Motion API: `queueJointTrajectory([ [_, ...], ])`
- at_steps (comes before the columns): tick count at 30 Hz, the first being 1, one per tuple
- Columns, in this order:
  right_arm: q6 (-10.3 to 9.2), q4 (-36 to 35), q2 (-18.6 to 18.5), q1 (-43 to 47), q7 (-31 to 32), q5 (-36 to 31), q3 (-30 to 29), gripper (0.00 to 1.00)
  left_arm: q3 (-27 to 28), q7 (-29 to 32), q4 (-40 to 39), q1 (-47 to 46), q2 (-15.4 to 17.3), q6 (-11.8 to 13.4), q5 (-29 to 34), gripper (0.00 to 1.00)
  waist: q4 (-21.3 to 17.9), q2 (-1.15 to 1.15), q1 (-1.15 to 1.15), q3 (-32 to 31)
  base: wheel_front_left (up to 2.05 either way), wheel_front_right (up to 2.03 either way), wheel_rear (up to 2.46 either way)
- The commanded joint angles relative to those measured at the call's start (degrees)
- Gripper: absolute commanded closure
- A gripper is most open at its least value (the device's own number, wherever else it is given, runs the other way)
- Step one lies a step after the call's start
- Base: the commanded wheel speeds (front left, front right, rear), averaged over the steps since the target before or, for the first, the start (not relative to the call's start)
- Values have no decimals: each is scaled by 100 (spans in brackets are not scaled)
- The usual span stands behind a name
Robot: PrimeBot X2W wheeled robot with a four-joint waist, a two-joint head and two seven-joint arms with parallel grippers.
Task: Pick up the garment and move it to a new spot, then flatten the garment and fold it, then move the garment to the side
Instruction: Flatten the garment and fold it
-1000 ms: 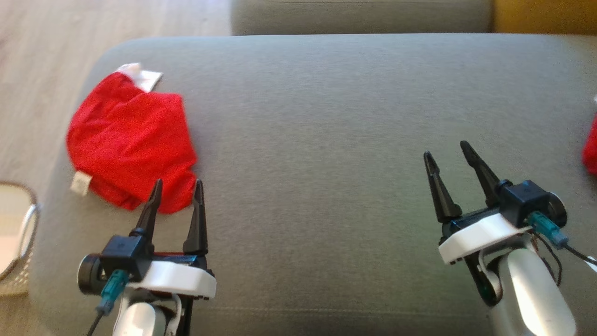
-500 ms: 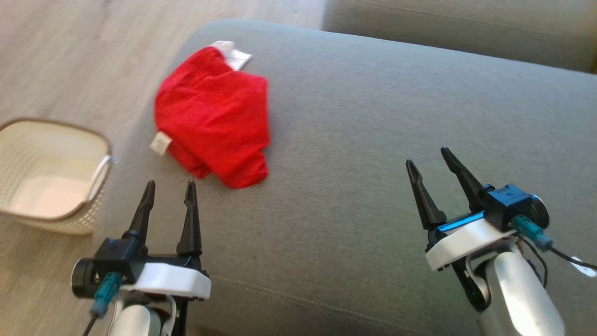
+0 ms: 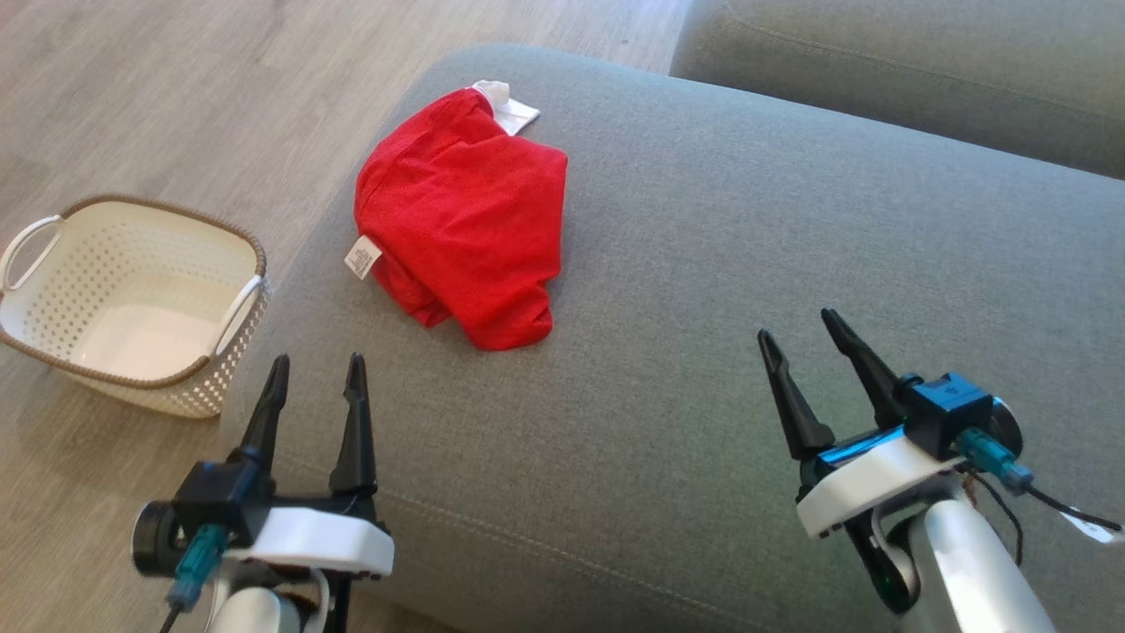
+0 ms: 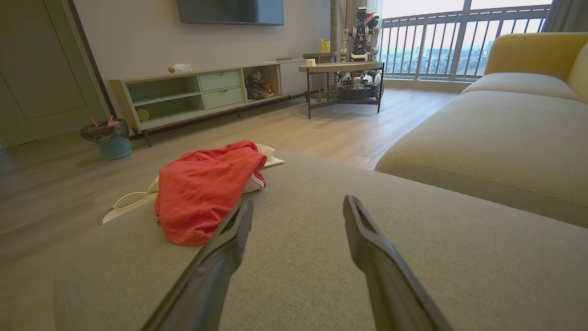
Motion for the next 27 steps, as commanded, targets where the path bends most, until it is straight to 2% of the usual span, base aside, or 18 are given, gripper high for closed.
queueJointTrajectory([
  [1,-2,-164,40,-100,-37,64,158,0,235,-29,-211,-110,8,13,28,0,-21,0,0,-13,0,0,0],
  [8,-2,-154,40,-121,-37,122,211,0,343,-29,-302,-13,8,9,38,0,-260,0,0,8,0,0,0],
  [13,-2,-222,40,-198,-37,92,222,0,532,-29,-366,-109,8,-31,-110,0,-515,0,0,253,0,0,0],
  [17,-2,-283,40,-297,-36,-88,201,0,646,-29,-285,-404,46,-282,-34,0,-762,0,0,593,0,0,0],
  [21,-2,-526,40,-437,54,-312,120,0,743,-29,146,-864,301,-539,23,0,-1050,0,0,1039,0,0,0],
  [27,-2,-905,40,-544,213,-462,35,0,826,336,1016,-1913,984,-793,1,0,-1494,0,0,1536,0,0,0],
])
